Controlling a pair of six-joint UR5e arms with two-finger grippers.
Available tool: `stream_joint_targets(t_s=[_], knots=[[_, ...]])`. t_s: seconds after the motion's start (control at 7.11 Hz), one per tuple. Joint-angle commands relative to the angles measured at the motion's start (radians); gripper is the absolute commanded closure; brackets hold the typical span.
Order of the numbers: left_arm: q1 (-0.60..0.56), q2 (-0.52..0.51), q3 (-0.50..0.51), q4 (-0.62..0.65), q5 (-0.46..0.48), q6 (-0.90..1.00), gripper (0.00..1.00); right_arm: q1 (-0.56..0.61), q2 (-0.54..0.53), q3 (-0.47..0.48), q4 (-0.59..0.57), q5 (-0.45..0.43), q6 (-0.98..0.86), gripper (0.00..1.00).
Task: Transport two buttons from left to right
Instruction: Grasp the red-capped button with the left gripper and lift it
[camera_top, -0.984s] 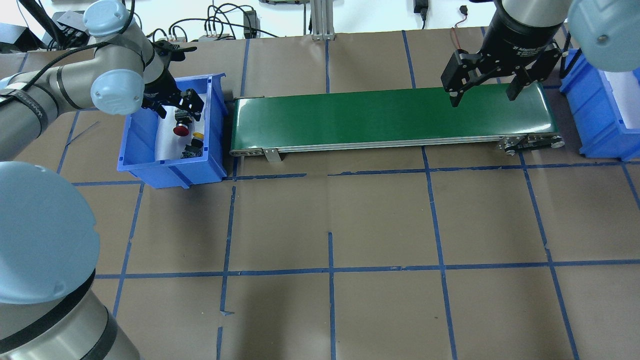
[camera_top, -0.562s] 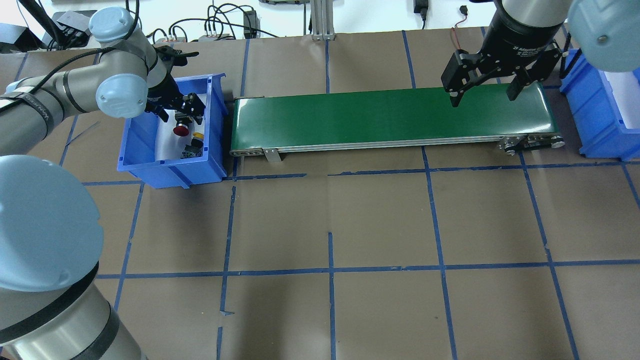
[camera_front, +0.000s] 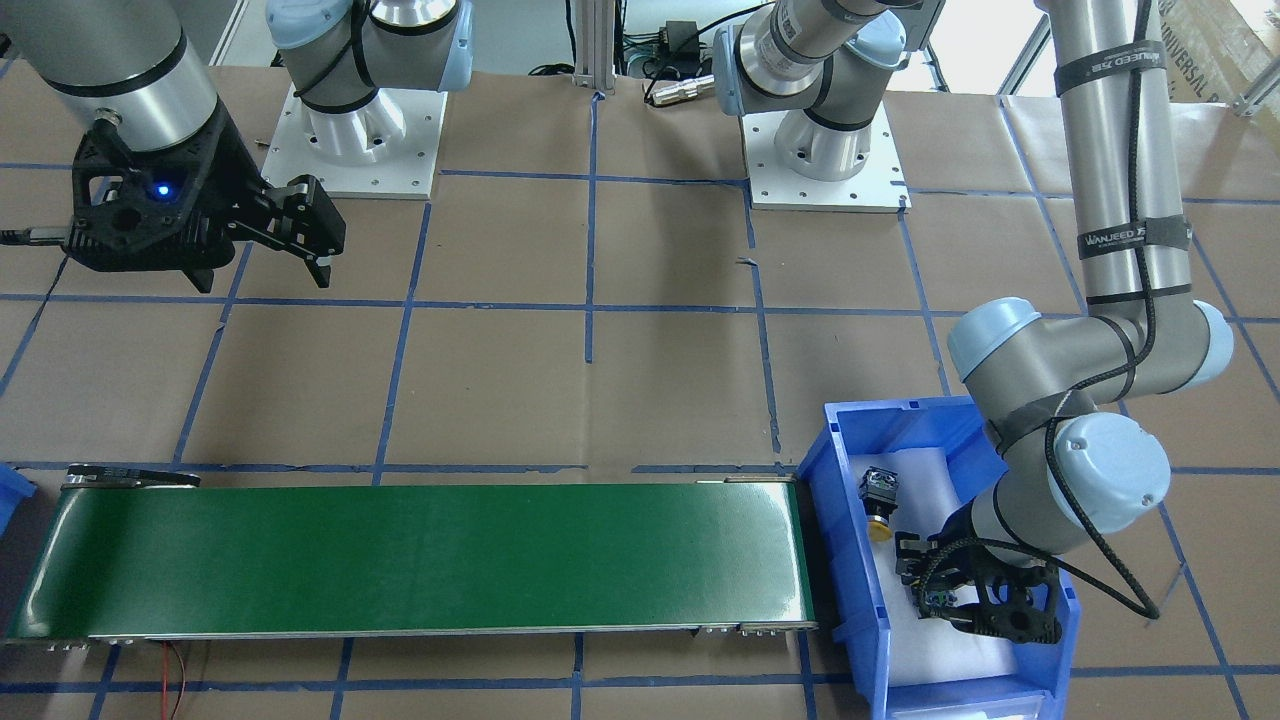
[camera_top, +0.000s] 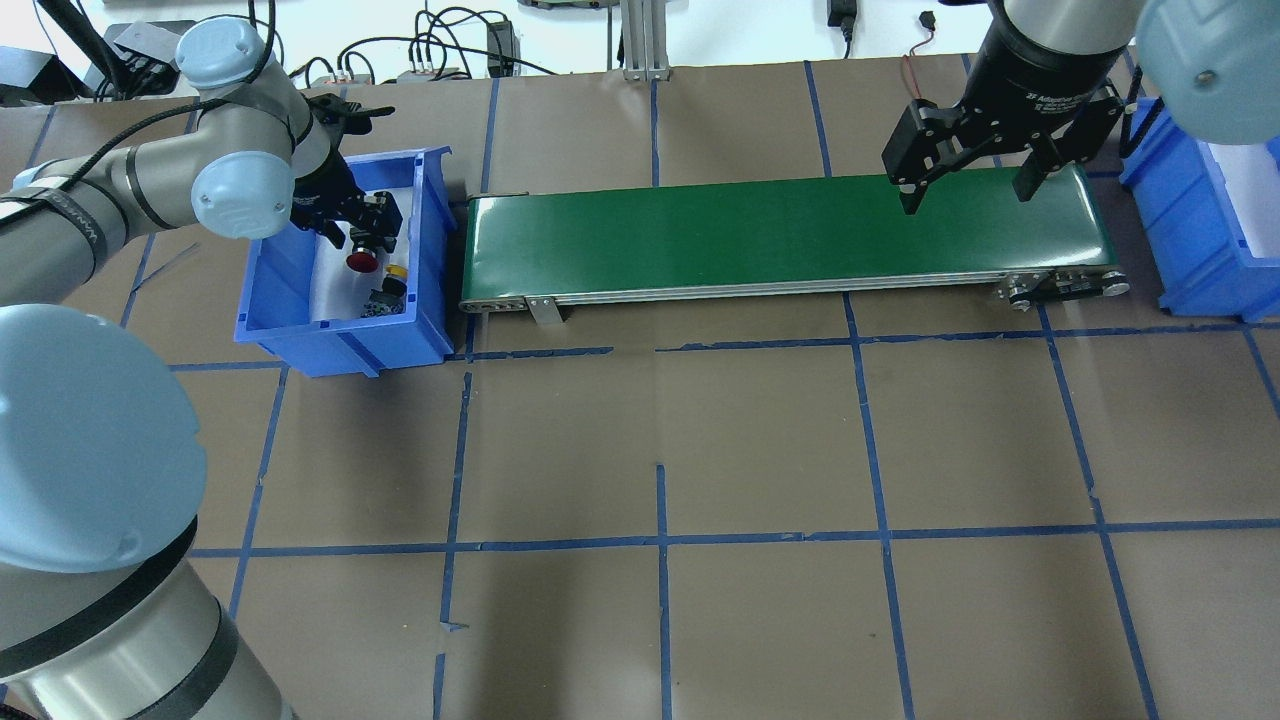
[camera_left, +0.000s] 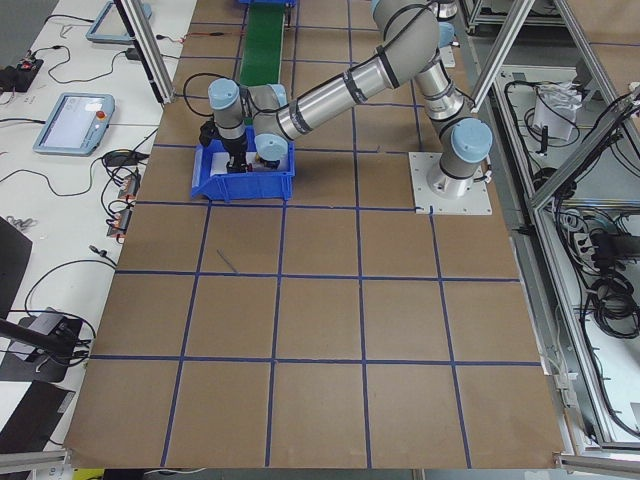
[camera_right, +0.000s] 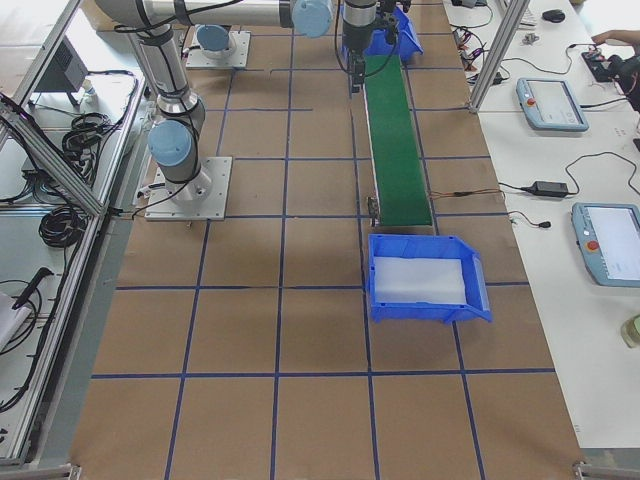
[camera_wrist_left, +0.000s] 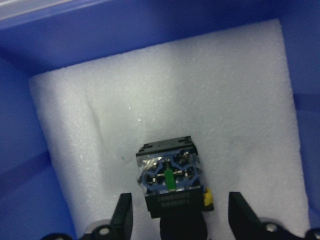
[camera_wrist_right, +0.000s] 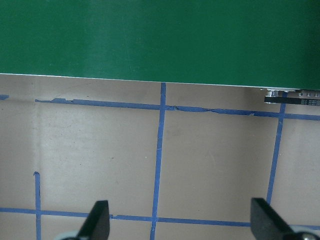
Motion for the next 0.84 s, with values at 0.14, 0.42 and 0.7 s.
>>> stream_joint_targets(t_s=[0.14,0.42,0.7], knots=[[-0.019,0.029,0.031,-0.023,0.006,-0.013,0.81,0.0,0.0,0.0,0.0,0.0,0.0,0.0],[-0.02,0.143,0.08,-0.216,0.006,-0.016,0.81,0.0,0.0,0.0,0.0,0.0,0.0,0.0],[-0.057,0.278,0.106,-0.364,0.009,-0.075,0.81,0.0,0.0,0.0,0.0,0.0,-0.002,0.0]])
